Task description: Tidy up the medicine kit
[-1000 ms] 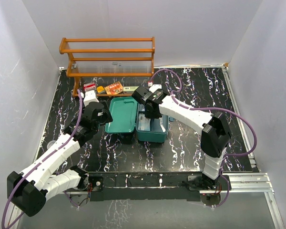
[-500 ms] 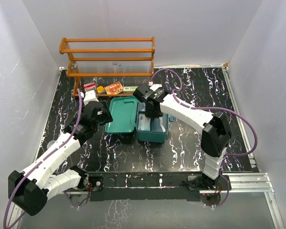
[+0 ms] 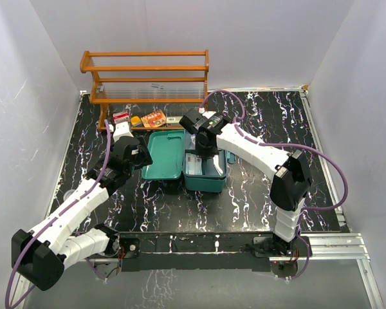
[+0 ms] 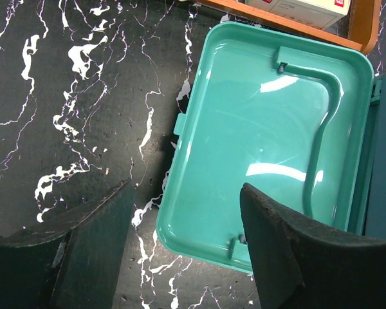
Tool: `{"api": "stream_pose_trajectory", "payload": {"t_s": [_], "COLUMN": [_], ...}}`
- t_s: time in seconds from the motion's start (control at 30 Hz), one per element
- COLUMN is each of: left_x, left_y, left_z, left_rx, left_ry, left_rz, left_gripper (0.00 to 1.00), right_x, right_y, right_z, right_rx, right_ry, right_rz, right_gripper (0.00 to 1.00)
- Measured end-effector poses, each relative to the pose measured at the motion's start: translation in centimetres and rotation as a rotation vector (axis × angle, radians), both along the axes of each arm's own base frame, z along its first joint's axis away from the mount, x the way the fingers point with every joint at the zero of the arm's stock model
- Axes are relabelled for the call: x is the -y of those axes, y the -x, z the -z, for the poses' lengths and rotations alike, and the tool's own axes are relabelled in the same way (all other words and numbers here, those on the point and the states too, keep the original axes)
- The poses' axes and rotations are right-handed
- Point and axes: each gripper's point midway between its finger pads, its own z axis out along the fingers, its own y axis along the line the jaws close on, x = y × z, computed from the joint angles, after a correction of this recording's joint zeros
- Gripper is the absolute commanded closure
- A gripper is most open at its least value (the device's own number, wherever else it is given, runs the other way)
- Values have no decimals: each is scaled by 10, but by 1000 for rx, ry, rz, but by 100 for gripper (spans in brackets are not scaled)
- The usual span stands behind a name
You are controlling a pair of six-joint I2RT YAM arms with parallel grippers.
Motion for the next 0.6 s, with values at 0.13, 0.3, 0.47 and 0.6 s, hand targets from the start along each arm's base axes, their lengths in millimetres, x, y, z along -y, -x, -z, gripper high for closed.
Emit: {"api": "stream_pose_trajectory", "payload": {"t_s": [0.13,0.3,0.47,0.6], "left_x": [0,-2,-2,-3], "left_y": [0,-1,-1,0], "left_z": [0,0,0,1], "left_rx": [-1,-1,-1,-4], "left_ry": [1,1,0,-1], "left_rz": [0,-5,-6,-7], "left_gripper": [34,34,34,34], "right_x": [3,9,10,9], "right_y": [-3,-4,-4,-3], "right_z": [2,8,11,13], "right_rx": [10,-1,-26,-54], "right_ry": [7,12,-4,-21], "right_rz": [25,56,53,36], "right_gripper": [100,100,100,100]}}
